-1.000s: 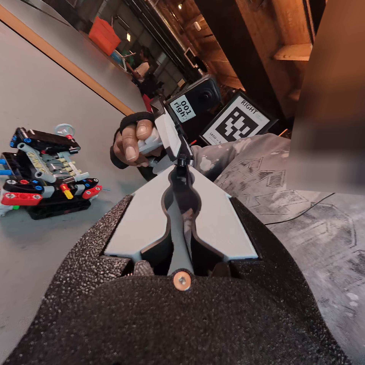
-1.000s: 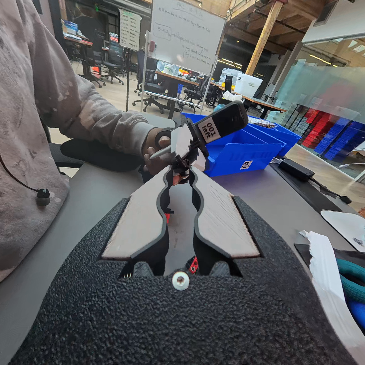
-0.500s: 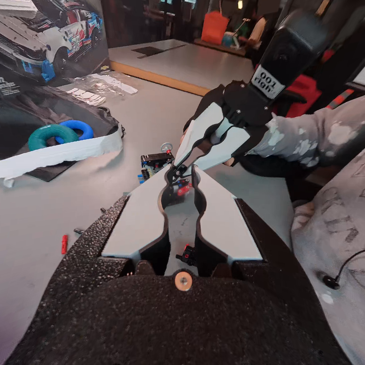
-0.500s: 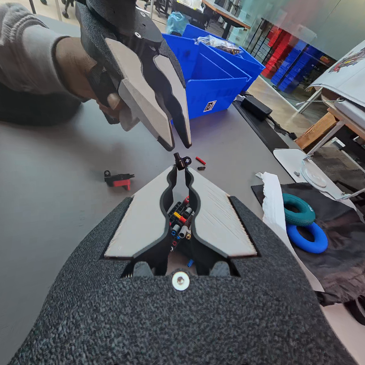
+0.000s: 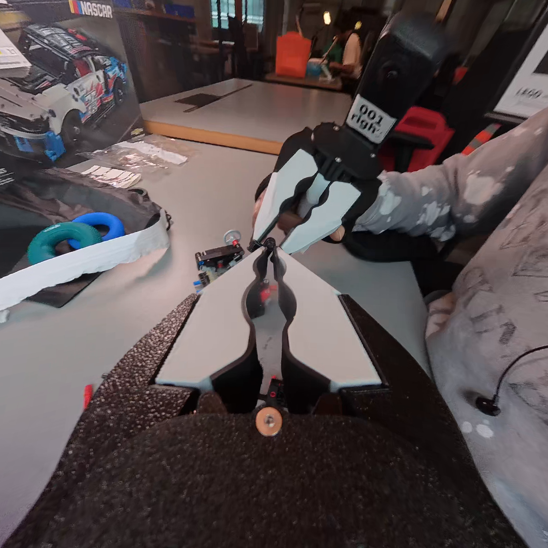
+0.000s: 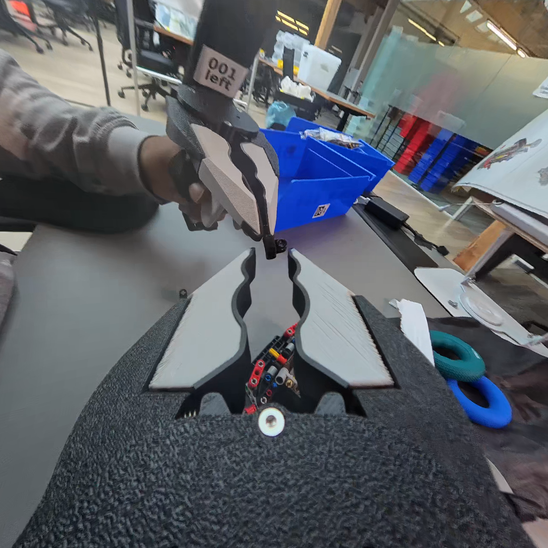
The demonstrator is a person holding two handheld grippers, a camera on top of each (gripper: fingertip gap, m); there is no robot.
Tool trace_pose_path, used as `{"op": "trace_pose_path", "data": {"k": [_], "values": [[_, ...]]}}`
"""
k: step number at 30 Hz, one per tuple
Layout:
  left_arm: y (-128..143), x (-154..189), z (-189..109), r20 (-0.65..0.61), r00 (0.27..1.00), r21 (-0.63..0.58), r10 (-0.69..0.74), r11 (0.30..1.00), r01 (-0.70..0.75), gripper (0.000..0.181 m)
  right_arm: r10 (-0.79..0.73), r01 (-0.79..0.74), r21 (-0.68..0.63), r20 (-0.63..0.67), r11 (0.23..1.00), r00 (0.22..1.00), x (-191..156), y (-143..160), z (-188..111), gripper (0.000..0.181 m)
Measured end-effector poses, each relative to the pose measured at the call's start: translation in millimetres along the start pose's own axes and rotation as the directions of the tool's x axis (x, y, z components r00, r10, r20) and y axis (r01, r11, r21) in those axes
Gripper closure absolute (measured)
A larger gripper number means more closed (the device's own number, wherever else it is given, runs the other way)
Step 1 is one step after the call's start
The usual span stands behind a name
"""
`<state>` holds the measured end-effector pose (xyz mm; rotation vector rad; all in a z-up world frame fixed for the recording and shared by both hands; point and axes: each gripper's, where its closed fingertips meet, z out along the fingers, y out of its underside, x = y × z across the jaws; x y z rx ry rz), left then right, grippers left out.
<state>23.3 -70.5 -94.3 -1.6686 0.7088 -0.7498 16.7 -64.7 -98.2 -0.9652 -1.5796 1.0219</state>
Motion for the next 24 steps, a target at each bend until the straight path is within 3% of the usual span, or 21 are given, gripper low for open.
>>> {"op": "trace_pose_path", "data": {"k": [1, 3, 6, 8, 11, 13, 16, 19, 21, 24], "values": [[-3.6, 4.0, -1.6, -0.044, 0.998, 0.028, -0.036, 0.999, 0.037, 0.179, 0.008, -0.009, 0.03, 0.031, 1.0, 0.999, -3.1, -3.7, -1.4, 0.153], [-6.7, 12.4, -2.1, -0.112, 0.991, 0.056, -0.074, 0.995, 0.08, 0.179, -0.005, 0.001, 0.058, 0.067, 0.998, 0.998, -9.0, -8.3, -1.3, 0.147], [-9.5, 25.2, -0.5, -0.19, 0.977, 0.07, -0.093, 0.992, 0.108, 0.179, -0.032, 0.027, 0.056, 0.085, 0.998, 0.996, -16.2, -10.0, 3.2, 0.165], [-12.8, 28.1, -2.8, -0.214, 0.971, 0.079, -0.104, 0.989, 0.123, 0.179, -0.026, 0.017, 0.106, 0.093, 0.994, 0.995, -15.9, -17.7, -1.4, 0.166], [-28.9, 17.0, -21.7, -0.212, 0.966, 0.169, -0.146, 0.968, 0.183, 0.181, 0.035, -0.044, 0.138, 0.063, 0.989, 0.997, 2.2, -23.1, -16.4, 0.166], [-38.7, -9.0, -47.5, -0.123, 0.977, 0.239, -0.176, 0.95, 0.201, 0.181, 0.061, -0.063, 0.122, 0.016, 0.99, 0.998, 19.0, -16.0, -28.6, 0.166], [-7.9, -39.2, -51.9, 0.088, 0.988, 0.073, -0.127, 0.99, 0.121, 0.181, 0.03, -0.029, 0.069, -0.014, 0.997, 0.999, 22.1, -7.3, -21.6, 0.166], [-0.5, -21.9, -31.5, 0.0, 0.987, 0.052, -0.158, 0.986, 0.158, 0.181, -0.025, 0.025, 0.005, 0.024, 1.0, 0.999, 8.9, -0.9, -1.5, 0.166], [1.8, -8.7, -18.8, -0.046, 0.986, 0.034, -0.158, 0.987, 0.159, 0.167, -0.068, 0.07, -0.033, 0.035, 0.997, 0.997, 1.6, 3.9, 8.5, 0.166], [2.0, 2.1, -9.1, -0.066, 0.99, 0.02, -0.122, 0.992, 0.124, 0.171, -0.095, 0.098, -0.056, 0.051, 0.994, 0.994, -7.5, 6.0, 15.0, 0.166]]}}
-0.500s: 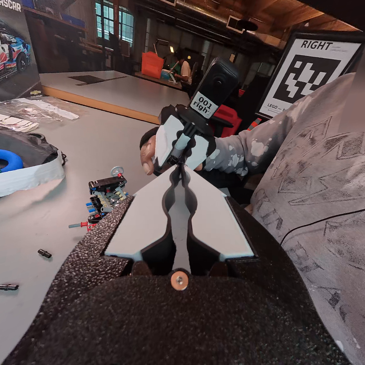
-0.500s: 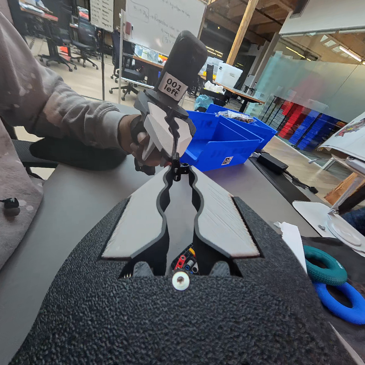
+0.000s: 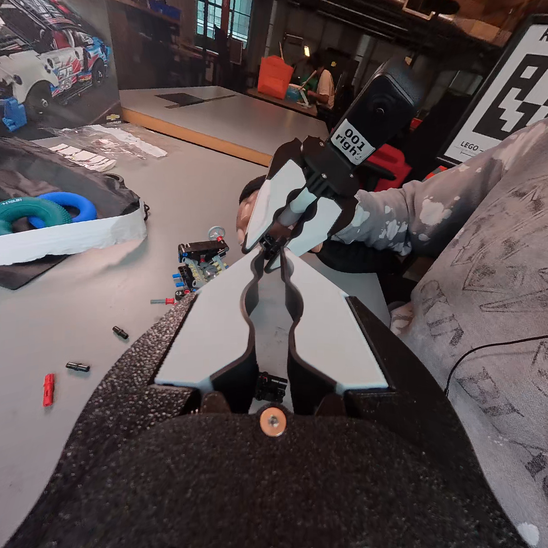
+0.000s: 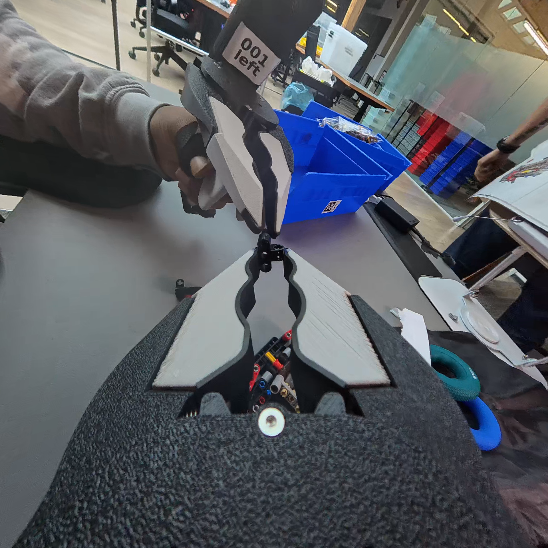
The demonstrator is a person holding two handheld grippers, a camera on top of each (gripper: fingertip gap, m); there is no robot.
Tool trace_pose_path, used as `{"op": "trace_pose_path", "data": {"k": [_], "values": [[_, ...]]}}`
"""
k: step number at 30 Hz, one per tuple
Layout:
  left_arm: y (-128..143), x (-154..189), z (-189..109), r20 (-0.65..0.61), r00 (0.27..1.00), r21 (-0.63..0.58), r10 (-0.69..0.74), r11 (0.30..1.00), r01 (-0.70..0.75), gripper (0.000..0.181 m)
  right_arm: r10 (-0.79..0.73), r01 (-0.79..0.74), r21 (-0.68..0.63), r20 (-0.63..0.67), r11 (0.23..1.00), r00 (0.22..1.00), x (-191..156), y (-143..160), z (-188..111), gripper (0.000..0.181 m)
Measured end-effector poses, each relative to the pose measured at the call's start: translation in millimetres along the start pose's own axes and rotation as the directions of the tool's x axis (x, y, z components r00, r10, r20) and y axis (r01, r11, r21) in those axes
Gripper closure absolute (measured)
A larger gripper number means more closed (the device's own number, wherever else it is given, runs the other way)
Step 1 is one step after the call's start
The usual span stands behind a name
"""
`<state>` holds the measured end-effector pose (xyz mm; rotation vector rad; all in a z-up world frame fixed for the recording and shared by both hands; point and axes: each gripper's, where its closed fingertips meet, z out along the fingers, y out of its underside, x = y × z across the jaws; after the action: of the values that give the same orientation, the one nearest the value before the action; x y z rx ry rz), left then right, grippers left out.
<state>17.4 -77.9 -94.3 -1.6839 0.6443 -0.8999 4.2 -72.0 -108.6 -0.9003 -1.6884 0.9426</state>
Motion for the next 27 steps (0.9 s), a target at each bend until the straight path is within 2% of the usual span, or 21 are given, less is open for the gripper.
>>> {"op": "trace_pose_path", "data": {"k": [1, 6, 8, 9, 11, 13, 15, 17, 19, 20, 22, 24, 26, 27], "values": [[0.3, 2.4, 1.7, -0.007, 1.0, -0.008, 0.011, 1.0, -0.011, 0.176, 0.001, -0.001, 0.0, 0.001, 1.0, 1.0, -1.5, -0.4, 0.7, 0.166], [0.5, 11.9, 0.2, -0.031, 0.996, -0.058, 0.083, 0.995, -0.085, 0.178, 0.06, -0.063, 0.049, 0.06, 0.997, 0.996, -9.3, -6.4, -1.2, 0.166], [1.3, 14.8, -2.9, -0.035, 0.992, -0.08, 0.125, 0.989, -0.127, 0.179, 0.125, -0.134, 0.089, 0.109, 0.987, 0.986, -12.7, -10.7, -3.9, 0.166], [2.2, 12.6, -7.1, -0.022, 0.99, -0.09, 0.14, 0.986, -0.141, 0.179, 0.163, -0.174, 0.121, 0.094, 0.977, 0.982, -5.5, -13.1, -8.4, 0.167], [6.5, -4.0, -25.6, 0.043, 0.99, -0.095, 0.136, 0.987, -0.132, 0.179, 0.253, -0.258, 0.209, 0.051, 0.943, 0.966, 26.1, -21.4, -34.3, 0.167], [15.2, -37.4, -44.1, 0.199, 0.974, -0.122, 0.108, 0.989, -0.085, 0.179, 0.206, -0.196, 0.169, -0.042, 0.966, 0.978, 45.1, -14.8, -47.6, 0.167], [42.2, -77.5, -51.4, 0.372, 0.915, -0.293, 0.154, 0.955, -0.042, 0.178, 0.187, -0.18, 0.091, -0.074, 0.979, 0.98, 48.4, -2.9, -39.3, 0.166], [65.8, -109.7, -51.3, 0.491, 0.837, -0.426, 0.24, 0.905, -0.009, 0.178, 0.189, -0.188, 0.009, -0.066, 0.982, 0.98, 44.0, 11.2, -24.3, 0.166], [87.6, -132.7, -51.1, 0.541, 0.778, -0.539, 0.319, 0.842, 0.03, 0.176, 0.184, -0.187, -0.047, -0.06, 0.981, 0.981, 39.3, 21.8, -13.3, 0.166], [91.6, -135.6, -46.8, 0.541, 0.778, -0.545, 0.319, 0.838, 0.035, 0.176, 0.188, -0.192, -0.064, -0.059, 0.979, 0.98, 37.4, 25.0, -9.8, 0.166], [82.5, -125.9, -34.9, 0.512, 0.818, -0.474, 0.26, 0.88, 0.017, 0.164, 0.181, -0.188, -0.091, -0.081, 0.978, 0.98, 36.6, 30.0, -5.8, 0.166], [57.4, -100.3, -22.4, 0.415, 0.901, -0.307, 0.125, 0.952, 0.009, 0.157, 0.111, -0.123, -0.103, -0.115, 0.987, 0.987, 35.8, 29.8, -3.1, 0.166], [24.6, -63.8, -14.3, 0.205, 0.97, -0.08, -0.133, 0.985, 0.152, 0.152, -0.001, -0.023, -0.148, -0.156, 0.989, 0.988, 35.8, 30.1, 1.9, 0.166], [10.1, -50.6, -14.0, 0.097, 0.961, 0.0, -0.259, 0.965, 0.261, 0.149, -0.061, 0.029, -0.171, -0.185, 0.985, 0.981, 37.6, 29.0, 4.5, 0.166]]}}
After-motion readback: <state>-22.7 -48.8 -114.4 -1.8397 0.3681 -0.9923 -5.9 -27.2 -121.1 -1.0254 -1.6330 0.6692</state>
